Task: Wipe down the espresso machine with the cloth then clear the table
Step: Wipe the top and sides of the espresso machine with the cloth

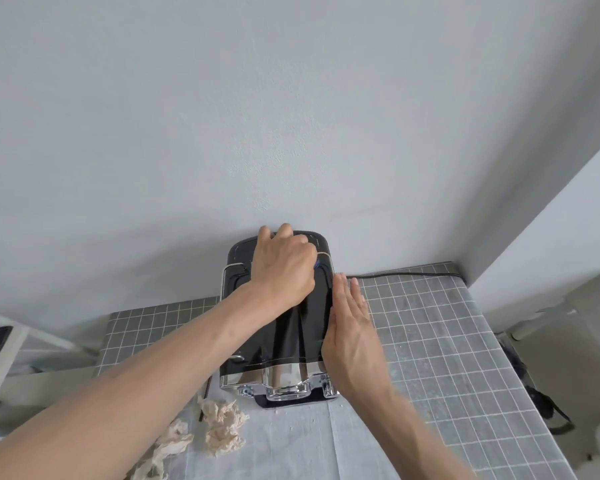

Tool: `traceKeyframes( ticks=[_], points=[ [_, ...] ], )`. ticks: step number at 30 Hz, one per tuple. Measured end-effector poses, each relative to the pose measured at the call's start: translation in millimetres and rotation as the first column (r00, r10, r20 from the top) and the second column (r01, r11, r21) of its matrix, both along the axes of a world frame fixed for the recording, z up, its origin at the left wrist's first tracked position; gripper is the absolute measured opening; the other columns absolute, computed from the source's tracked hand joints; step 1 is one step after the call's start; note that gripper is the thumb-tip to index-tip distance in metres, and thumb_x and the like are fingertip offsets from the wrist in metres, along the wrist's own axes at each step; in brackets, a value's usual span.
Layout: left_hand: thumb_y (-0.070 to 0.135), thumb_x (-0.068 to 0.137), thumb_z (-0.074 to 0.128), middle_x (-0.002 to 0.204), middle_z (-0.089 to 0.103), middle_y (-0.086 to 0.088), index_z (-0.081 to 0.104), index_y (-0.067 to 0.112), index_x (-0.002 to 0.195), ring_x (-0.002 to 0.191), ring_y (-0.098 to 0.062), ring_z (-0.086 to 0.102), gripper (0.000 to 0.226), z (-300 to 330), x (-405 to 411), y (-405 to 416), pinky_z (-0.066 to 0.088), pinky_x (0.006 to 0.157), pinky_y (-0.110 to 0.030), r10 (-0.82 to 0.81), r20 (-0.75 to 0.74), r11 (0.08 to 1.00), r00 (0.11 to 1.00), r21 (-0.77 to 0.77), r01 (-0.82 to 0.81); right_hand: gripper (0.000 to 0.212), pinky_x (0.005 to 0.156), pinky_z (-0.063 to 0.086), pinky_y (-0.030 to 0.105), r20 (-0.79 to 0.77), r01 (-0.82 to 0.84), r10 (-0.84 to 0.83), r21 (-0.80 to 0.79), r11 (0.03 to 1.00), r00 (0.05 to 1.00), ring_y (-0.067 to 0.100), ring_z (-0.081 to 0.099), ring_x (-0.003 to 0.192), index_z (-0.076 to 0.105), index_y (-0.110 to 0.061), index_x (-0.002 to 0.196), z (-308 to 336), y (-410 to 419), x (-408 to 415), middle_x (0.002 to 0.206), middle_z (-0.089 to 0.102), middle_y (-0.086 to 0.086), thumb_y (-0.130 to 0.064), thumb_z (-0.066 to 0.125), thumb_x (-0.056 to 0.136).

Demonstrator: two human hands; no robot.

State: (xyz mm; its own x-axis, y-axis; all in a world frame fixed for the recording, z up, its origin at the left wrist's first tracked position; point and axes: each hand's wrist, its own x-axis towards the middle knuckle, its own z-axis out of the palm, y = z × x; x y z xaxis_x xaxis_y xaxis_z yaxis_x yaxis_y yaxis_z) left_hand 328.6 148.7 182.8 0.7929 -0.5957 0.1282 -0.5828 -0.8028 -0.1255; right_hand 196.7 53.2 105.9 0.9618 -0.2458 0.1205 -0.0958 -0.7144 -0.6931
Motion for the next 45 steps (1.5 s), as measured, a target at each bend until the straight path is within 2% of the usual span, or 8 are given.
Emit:
traceKeyframes(
  ticks=[7, 13, 19, 24, 34, 40, 43, 45],
  points=[
    [0.045, 0.096, 0.064, 0.098, 0.067, 0.021, 0.078, 0.043, 0.102, 0.095, -0.017, 0.050, 0.015, -23.3, 1.3, 36.5, 0.039, 0.080, -0.042, -0.310, 0.035, 0.922, 0.950, -0.231, 0.310, 0.070, 0.126, 0.020, 0.037, -0.004, 0.005, -0.005, 0.021, 1.000, 1.000, 0.015, 0.002, 0.157, 0.012, -0.013, 0.163, -4.1, 1.7, 1.0, 0.168, 0.021, 0.001, -0.002, 0.020, 0.094],
    [0.031, 0.091, 0.069, 0.093, 0.071, 0.009, 0.079, 0.029, 0.095, 0.092, -0.027, 0.060, 0.011, -21.7, 24.8, 59.1, 0.049, 0.076, -0.039, 0.085, -0.036, 0.919, 0.996, -0.384, -0.093, 0.070, 0.125, 0.022, 0.035, -0.019, -0.012, 0.013, 0.064, 0.998, 1.000, 0.015, -0.001, 0.157, 0.010, -0.015, 0.163, -0.5, 1.3, 1.8, 0.165, 0.031, -0.001, 0.005, 0.023, 0.097],
    [0.033, 0.097, 0.066, 0.109, 0.070, 0.013, 0.079, 0.036, 0.108, 0.108, -0.021, 0.057, 0.017, -5.9, 73.3, 13.1, 0.045, 0.090, -0.039, -0.074, -0.281, 0.971, 0.957, -0.239, 0.005, 0.068, 0.126, 0.021, 0.035, -0.008, -0.015, 0.016, 0.076, 0.997, 1.000, 0.012, 0.000, 0.156, 0.013, -0.014, 0.163, 2.8, 0.4, 0.7, 0.166, 0.028, -0.002, 0.000, 0.021, 0.097],
    [0.030, 0.091, 0.076, 0.098, 0.070, 0.019, 0.082, 0.037, 0.101, 0.098, -0.006, 0.063, 0.014, 8.6, 87.1, -6.0, 0.050, 0.091, -0.038, -0.280, -0.513, 0.958, 0.811, -0.206, 0.200, 0.069, 0.126, 0.020, 0.033, -0.020, -0.007, 0.009, 0.078, 0.997, 1.000, 0.010, -0.002, 0.156, 0.012, -0.017, 0.163, 4.4, -0.1, 0.5, 0.168, 0.023, -0.004, 0.004, 0.025, 0.098],
    [0.026, 0.099, 0.059, 0.103, 0.071, -0.001, 0.077, 0.023, 0.100, 0.093, -0.029, 0.067, 0.018, -19.2, 80.5, -18.2, 0.039, 0.067, -0.033, 0.020, -0.050, 0.995, 0.999, -0.095, -0.024, 0.069, 0.127, 0.016, 0.034, -0.030, -0.007, 0.010, 0.066, 0.998, 0.999, 0.013, -0.002, 0.157, 0.010, -0.016, 0.163, 6.3, 0.6, 0.6, 0.166, 0.028, -0.003, 0.003, 0.024, 0.098],
    [0.034, 0.094, 0.071, 0.109, 0.072, 0.013, 0.079, 0.039, 0.107, 0.109, -0.018, 0.062, 0.017, 2.6, 88.2, 14.1, 0.044, 0.097, -0.043, -0.187, -0.387, 0.972, 0.903, -0.209, 0.111, 0.065, 0.126, 0.016, 0.028, -0.030, 0.007, -0.005, 0.059, 0.998, 1.000, 0.011, -0.001, 0.156, 0.011, -0.017, 0.163, 5.0, 0.9, 0.3, 0.166, 0.027, -0.006, 0.000, 0.024, 0.101],
    [0.031, 0.094, 0.070, 0.102, 0.067, 0.015, 0.079, 0.040, 0.103, 0.098, -0.014, 0.062, 0.016, 12.6, 86.6, 36.2, 0.050, 0.090, -0.043, -0.217, -0.434, 0.975, 0.874, -0.147, 0.169, 0.065, 0.126, 0.018, 0.030, -0.029, -0.002, 0.003, 0.051, 0.999, 1.000, 0.009, -0.003, 0.155, 0.011, -0.017, 0.163, 6.0, 1.8, 0.4, 0.166, 0.030, -0.005, -0.001, 0.023, 0.101],
    [0.028, 0.094, 0.067, 0.096, 0.062, 0.015, 0.079, 0.038, 0.102, 0.091, -0.012, 0.059, 0.018, 16.1, 86.6, 42.6, 0.051, 0.084, -0.043, -0.220, -0.424, 0.976, 0.879, -0.098, 0.197, 0.064, 0.123, 0.008, 0.017, -0.030, -0.004, 0.004, 0.030, 1.000, 1.000, 0.010, -0.002, 0.156, 0.010, -0.018, 0.163, 7.1, 1.4, -0.5, 0.167, 0.027, -0.006, -0.003, 0.023, 0.102]
  ],
)
